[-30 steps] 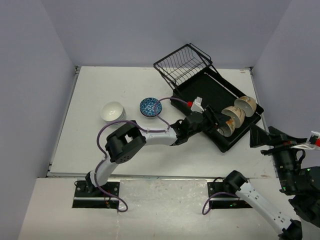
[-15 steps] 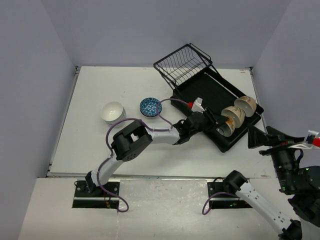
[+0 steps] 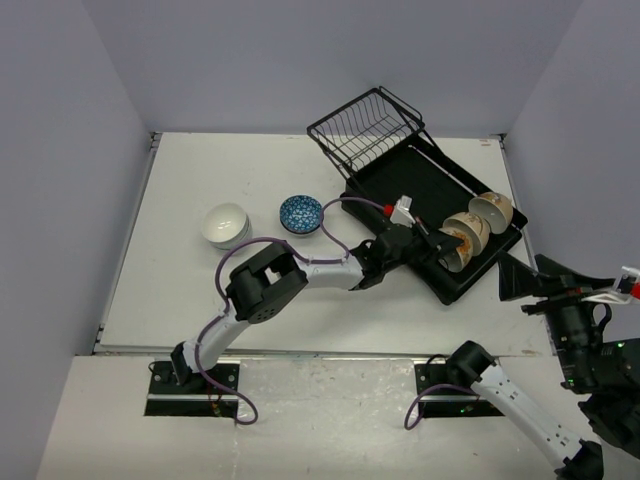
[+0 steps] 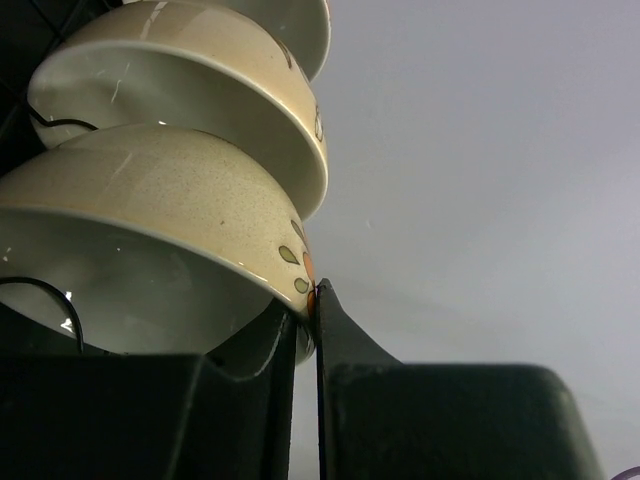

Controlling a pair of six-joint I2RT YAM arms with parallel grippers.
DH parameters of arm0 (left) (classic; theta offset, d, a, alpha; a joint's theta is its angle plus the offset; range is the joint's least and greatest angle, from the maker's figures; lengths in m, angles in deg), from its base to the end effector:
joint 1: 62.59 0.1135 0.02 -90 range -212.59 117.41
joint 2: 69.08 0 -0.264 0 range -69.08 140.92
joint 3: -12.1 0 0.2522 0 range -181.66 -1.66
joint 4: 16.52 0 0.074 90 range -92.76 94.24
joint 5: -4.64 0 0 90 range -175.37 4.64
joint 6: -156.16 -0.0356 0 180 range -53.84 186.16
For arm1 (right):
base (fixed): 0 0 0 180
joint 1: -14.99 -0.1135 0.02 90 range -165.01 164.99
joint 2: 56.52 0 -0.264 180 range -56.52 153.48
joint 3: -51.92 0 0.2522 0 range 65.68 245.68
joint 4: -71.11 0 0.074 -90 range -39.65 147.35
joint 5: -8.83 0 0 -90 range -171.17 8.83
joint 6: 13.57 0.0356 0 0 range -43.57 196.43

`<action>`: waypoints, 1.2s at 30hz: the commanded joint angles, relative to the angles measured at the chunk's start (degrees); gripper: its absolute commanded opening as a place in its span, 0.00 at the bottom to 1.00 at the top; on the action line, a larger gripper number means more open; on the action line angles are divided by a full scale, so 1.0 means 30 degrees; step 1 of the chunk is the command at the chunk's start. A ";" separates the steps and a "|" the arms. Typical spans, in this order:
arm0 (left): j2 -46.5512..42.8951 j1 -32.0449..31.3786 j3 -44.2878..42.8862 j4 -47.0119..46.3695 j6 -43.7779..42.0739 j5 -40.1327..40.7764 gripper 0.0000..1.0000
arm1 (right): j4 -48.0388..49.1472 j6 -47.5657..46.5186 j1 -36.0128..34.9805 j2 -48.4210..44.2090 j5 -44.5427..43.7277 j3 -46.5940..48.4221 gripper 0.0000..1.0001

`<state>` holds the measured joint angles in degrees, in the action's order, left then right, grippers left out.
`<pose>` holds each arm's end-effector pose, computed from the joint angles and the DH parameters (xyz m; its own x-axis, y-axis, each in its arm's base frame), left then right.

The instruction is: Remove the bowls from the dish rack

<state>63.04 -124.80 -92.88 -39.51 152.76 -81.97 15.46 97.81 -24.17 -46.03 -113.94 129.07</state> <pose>0.2493 -0.4685 0.1863 -0.8561 -0.5129 -0.0634 0.0171 0.0946 -0.9954 -0.0170 -0.0387 0.4130 0.0945 0.4723 -0.8764 -0.1648 0.8756 0.4541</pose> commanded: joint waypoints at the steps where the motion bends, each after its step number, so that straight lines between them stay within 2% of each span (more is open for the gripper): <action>1: -0.0325 0.0260 0.0198 -0.1457 0.0193 0.0538 0.00 | 0.0515 -0.0303 -0.0043 -0.0154 0.0231 -0.0009 0.99; 11: 0.0492 0.0348 0.1109 -0.8334 0.0750 -0.0195 0.00 | 0.0457 -0.0478 -0.0043 0.0198 0.0700 0.0108 0.99; 17: 0.0669 0.0406 0.1666 -1.0771 0.0633 0.0127 0.00 | 0.0311 -0.0654 -0.0043 0.0403 0.0934 0.0254 0.99; 36: -0.0883 0.0611 0.3044 -1.2328 0.0429 -0.0956 0.00 | 0.0311 -0.0976 -0.0043 0.0989 0.1871 0.0343 0.99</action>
<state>65.92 -123.56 -83.18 -67.53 154.25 -83.74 15.44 96.15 -24.17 -44.94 -109.98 129.12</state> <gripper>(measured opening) 0.082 0.987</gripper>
